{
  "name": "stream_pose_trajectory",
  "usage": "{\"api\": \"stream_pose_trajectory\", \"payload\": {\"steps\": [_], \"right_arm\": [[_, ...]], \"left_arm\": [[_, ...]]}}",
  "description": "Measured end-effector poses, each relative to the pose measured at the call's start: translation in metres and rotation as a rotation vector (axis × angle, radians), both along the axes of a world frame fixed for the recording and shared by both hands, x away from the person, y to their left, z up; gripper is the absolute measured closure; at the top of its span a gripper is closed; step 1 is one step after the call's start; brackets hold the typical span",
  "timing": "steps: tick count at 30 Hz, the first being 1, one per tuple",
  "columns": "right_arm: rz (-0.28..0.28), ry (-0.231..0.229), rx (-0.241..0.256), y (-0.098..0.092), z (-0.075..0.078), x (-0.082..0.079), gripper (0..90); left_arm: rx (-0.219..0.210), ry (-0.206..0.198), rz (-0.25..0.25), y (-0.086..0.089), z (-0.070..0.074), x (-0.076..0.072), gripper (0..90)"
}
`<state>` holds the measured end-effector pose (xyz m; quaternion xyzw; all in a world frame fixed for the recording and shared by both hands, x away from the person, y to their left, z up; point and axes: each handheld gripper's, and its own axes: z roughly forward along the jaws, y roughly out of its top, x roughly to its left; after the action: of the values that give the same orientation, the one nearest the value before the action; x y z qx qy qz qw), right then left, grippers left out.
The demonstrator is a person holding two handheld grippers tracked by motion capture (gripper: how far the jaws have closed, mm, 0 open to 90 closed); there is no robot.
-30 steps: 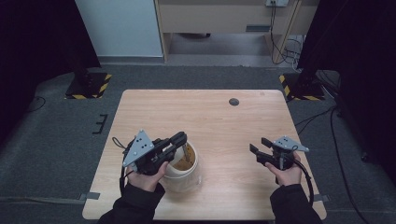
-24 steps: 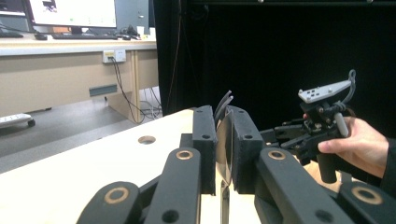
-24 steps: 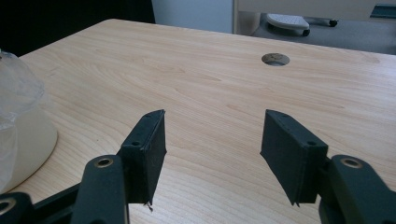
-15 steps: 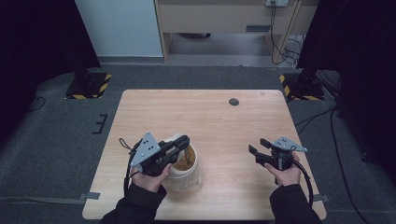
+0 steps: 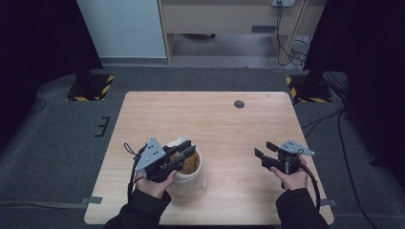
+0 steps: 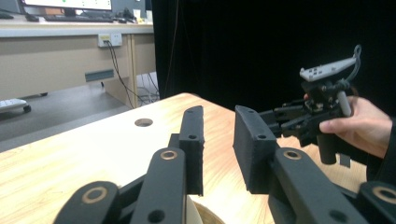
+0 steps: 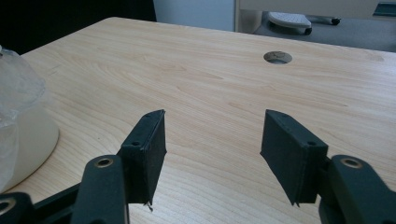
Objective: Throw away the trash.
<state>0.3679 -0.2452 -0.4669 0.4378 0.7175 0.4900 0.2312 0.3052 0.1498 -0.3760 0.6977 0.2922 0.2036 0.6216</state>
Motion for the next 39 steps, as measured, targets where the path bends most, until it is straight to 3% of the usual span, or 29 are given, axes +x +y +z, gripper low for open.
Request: {"api": "stream_pose_trajectory", "payload": {"steps": [5,13,23,29,32,35,36,37,39], "right_arm": [[-0.006,0.001,0.002,-0.001,0.000,0.000,40.2],[-0.020,0.004,-0.003,-0.003,0.000,0.000,38.8],[-0.053,0.016,-0.014,-0.009,-0.003,0.002,33.1],[-0.076,0.031,-0.016,-0.011,-0.005,0.003,30.6],[-0.086,0.043,-0.025,-0.012,-0.007,0.005,29.3],[-0.089,0.058,-0.033,-0.013,-0.010,0.006,28.5],[-0.091,0.063,-0.034,-0.013,-0.010,0.006,28.1],[-0.091,0.063,-0.034,-0.013,-0.010,0.006,28.1],[-0.094,0.074,-0.039,-0.014,-0.012,0.007,27.3]], "left_arm": [[-0.039,-0.023,0.033,0.017,0.009,-0.007,65.0],[-0.055,-0.023,0.104,0.041,0.010,-0.009,52.3],[0.005,-0.011,0.238,0.082,-0.013,-0.008,34.0],[0.077,0.055,0.333,0.114,-0.042,-0.009,27.4],[0.105,0.114,0.384,0.130,-0.057,-0.007,23.9],[0.113,0.195,0.402,0.141,-0.069,0.000,21.5],[0.140,0.222,0.406,0.144,-0.077,0.004,21.0],[0.140,0.222,0.406,0.144,-0.077,0.004,20.9],[0.181,0.249,0.404,0.146,-0.085,0.008,20.7]]}}
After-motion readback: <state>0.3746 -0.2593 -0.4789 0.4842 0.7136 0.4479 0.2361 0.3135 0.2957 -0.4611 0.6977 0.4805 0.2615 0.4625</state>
